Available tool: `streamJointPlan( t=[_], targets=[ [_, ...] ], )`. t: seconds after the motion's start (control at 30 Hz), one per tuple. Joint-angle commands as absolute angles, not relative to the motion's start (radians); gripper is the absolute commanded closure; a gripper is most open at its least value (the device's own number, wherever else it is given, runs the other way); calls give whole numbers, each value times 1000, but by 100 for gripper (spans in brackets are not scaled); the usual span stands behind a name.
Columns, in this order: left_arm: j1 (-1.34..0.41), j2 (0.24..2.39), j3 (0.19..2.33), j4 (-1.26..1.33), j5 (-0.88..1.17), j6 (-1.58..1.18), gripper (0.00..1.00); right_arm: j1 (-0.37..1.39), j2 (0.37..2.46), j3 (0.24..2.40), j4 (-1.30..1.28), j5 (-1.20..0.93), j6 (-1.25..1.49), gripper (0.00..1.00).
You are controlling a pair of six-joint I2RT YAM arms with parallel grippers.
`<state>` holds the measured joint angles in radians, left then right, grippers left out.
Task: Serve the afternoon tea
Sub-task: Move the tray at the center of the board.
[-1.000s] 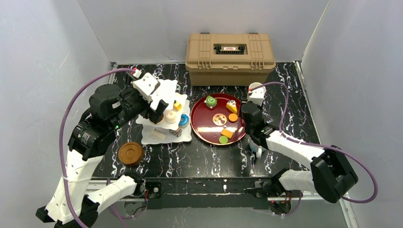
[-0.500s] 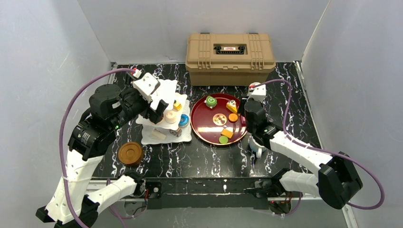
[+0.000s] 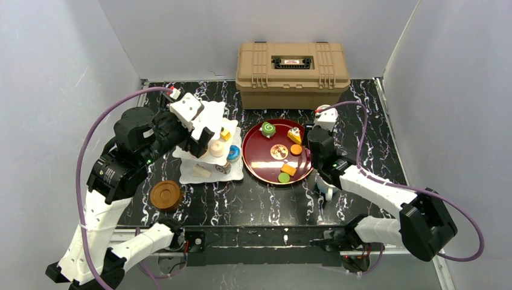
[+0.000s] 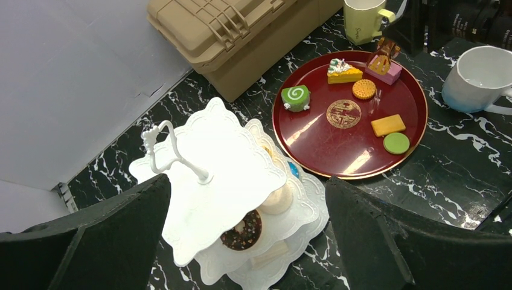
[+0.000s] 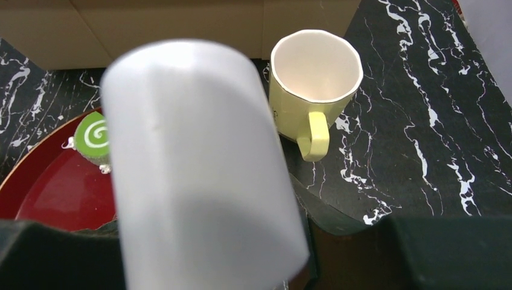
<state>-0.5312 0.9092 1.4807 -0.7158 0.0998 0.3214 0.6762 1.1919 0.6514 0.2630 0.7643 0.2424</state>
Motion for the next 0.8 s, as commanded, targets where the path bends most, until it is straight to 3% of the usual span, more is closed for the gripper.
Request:
streamJointPlan(
  t=[0.0,0.77],
  targets=[
    [-530,905,1482,-723,114,317,3,674,1204,647,331,796,267,47],
    [-530,913,1486,-723,124,306,3,657,1160,608,327,795,266,47]
  ],
)
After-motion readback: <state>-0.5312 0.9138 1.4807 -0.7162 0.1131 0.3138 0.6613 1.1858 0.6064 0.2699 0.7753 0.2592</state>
